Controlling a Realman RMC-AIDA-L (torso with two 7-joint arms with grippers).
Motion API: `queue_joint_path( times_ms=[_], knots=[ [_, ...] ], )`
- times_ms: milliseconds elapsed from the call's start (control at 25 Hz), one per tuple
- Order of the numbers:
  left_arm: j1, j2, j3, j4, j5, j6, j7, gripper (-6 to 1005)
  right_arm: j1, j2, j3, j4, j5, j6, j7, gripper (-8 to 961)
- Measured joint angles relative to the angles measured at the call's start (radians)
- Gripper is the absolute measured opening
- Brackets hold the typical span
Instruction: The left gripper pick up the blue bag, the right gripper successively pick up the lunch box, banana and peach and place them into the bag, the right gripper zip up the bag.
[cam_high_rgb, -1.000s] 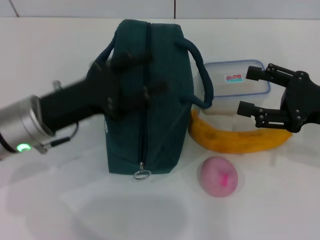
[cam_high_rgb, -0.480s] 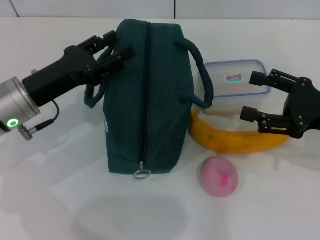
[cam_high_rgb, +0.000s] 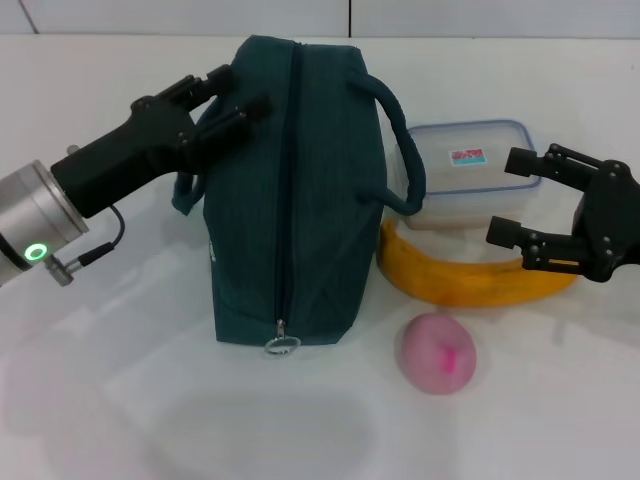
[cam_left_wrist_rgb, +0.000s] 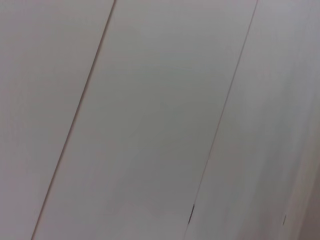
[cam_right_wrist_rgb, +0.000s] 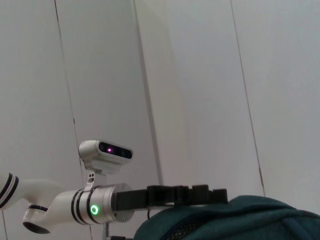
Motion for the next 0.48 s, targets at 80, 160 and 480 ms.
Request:
queue_joint_path(
  times_ms=[80, 160, 480],
  knots=[
    [0.004, -0.001, -0.007, 0.000, -0.005, 0.021, 0.009, 617, -0.002, -0.002, 0.000, -0.001, 0.000, -0.001, -0.004, 870],
    [0.008, -0.001, -0.017, 0.000, -0.007, 0.039, 0.023, 614, -0.002, -0.003, 0.000, 0.001, 0.000, -0.004, -0.010, 870],
    [0.009, -0.015, -0.046, 0.000, 0.011, 0.015, 0.033, 600, -0.002, -0.004, 0.000, 0.003, 0.001, -0.012, -0.013, 870]
  ],
)
